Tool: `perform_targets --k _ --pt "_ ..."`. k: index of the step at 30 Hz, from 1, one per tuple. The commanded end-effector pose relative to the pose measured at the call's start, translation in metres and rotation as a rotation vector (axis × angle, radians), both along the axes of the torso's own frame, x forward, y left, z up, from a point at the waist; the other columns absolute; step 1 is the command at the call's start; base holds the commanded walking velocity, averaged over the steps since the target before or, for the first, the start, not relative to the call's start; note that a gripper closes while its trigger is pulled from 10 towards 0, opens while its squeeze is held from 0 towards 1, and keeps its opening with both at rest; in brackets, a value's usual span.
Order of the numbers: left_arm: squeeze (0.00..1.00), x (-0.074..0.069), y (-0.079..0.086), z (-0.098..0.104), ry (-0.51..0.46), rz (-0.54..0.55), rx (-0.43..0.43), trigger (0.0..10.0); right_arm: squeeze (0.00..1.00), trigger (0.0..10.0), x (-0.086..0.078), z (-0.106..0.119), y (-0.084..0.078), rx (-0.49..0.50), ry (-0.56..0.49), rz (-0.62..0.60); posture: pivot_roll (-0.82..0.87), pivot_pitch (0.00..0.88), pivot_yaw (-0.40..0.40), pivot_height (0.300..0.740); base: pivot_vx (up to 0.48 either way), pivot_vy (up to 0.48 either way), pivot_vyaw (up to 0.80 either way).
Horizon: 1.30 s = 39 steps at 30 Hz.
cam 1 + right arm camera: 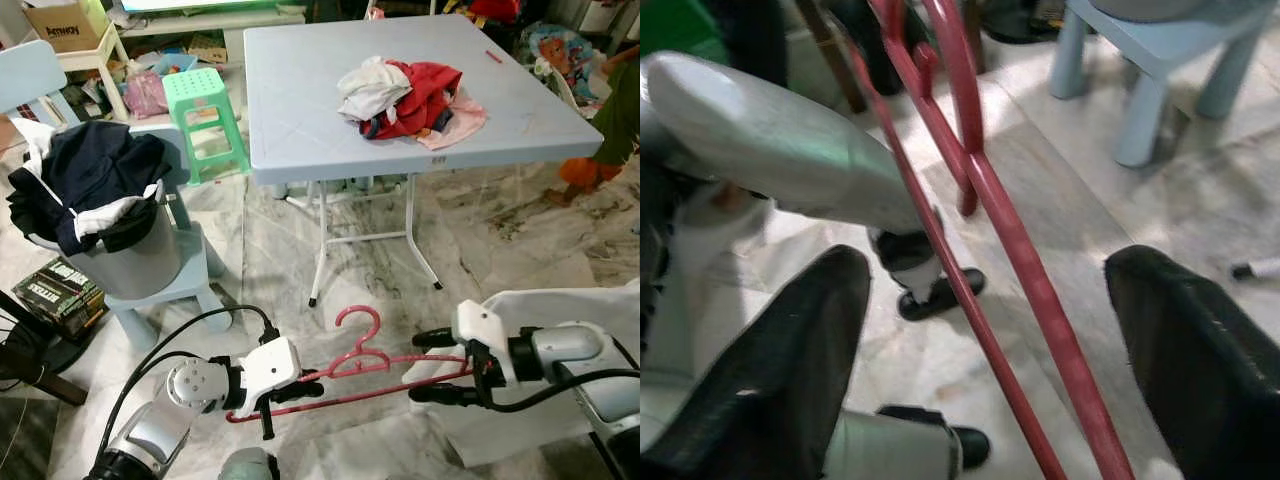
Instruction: Hang hanger
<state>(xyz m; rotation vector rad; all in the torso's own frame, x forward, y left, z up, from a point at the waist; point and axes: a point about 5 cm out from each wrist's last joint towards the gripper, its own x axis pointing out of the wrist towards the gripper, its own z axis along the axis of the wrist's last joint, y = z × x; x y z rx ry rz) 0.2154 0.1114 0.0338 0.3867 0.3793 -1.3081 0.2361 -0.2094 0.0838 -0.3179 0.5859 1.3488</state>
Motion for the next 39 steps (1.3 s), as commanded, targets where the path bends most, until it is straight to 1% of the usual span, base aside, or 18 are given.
perform_targets --k 1,5,7,11,14,16,22,23,26,28,30,39 --pt "0.0 0.0 -0.001 -0.001 -0.01 -0.021 0.011 10.0 0.0 0.0 0.001 -0.001 0.002 -0.006 0.026 0.028 0.01 0.0 0.026 0.74 0.0 0.0 0.0" --pt "0.0 0.0 -0.003 -0.001 -0.01 -0.025 0.008 10.0 0.0 0.0 0.005 -0.002 0.004 -0.025 0.045 0.075 0.01 0.0 0.029 0.74 0.0 0.0 0.0" --pt "0.0 0.0 -0.005 0.0 -0.012 -0.033 0.008 10.0 0.0 0.0 0.008 -0.003 0.003 -0.058 0.063 0.107 0.01 0.0 0.027 0.74 0.0 0.0 0.0" --pt "0.0 0.001 -0.006 0.0 -0.014 -0.036 0.007 10.0 0.0 0.0 0.011 -0.003 0.003 -0.081 0.071 0.125 0.01 0.0 0.023 0.74 0.0 0.0 0.0" --pt "0.0 0.001 -0.007 0.001 -0.016 -0.037 0.005 10.0 0.0 0.0 0.014 -0.005 0.002 -0.122 0.077 0.15 0.01 0.0 0.021 0.74 0.0 0.0 0.0" --pt "0.0 0.0 -0.008 0.001 -0.015 -0.04 0.004 10.0 0.0 0.0 0.017 -0.007 0.002 -0.157 0.074 0.17 0.01 0.0 0.02 0.74 0.0 0.0 0.0" --pt "0.0 -0.002 -0.011 0.001 -0.014 -0.049 0.003 10.0 0.0 0.0 0.023 -0.009 0.005 -0.187 0.066 0.186 0.01 0.0 0.018 0.74 0.0 0.0 0.0" --pt "0.0 -0.005 -0.014 0.002 -0.015 -0.054 0.0 10.0 0.0 0.0 0.024 -0.009 0.005 -0.202 0.064 0.196 0.01 0.0 0.018 0.74 0.0 0.0 0.0" --pt "0.0 -0.009 -0.02 0.006 -0.019 -0.061 -0.008 10.0 0.0 0.0 0.026 -0.01 0.005 -0.207 0.064 0.201 0.01 0.0 0.018 0.74 0.0 0.0 0.0" --pt "0.0 -0.013 -0.027 0.013 -0.025 -0.07 -0.02 10.0 0.0 0.0 0.029 -0.009 0.006 -0.212 0.061 0.206 0.01 0.0 0.017 0.74 0.0 0.0 0.0" --pt "0.0 -0.016 -0.031 0.017 -0.03 -0.074 -0.026 10.0 0.0 0.0 0.031 -0.008 0.005 -0.216 0.059 0.208 0.01 0.0 0.014 0.74 0.0 0.0 0.0" --pt "0.0 -0.021 -0.036 0.025 -0.03 -0.069 -0.021 10.0 0.0 0.0 0.034 -0.006 -0.001 -0.229 0.06 0.211 0.01 0.0 0.014 0.74 0.0 0.0 0.0"
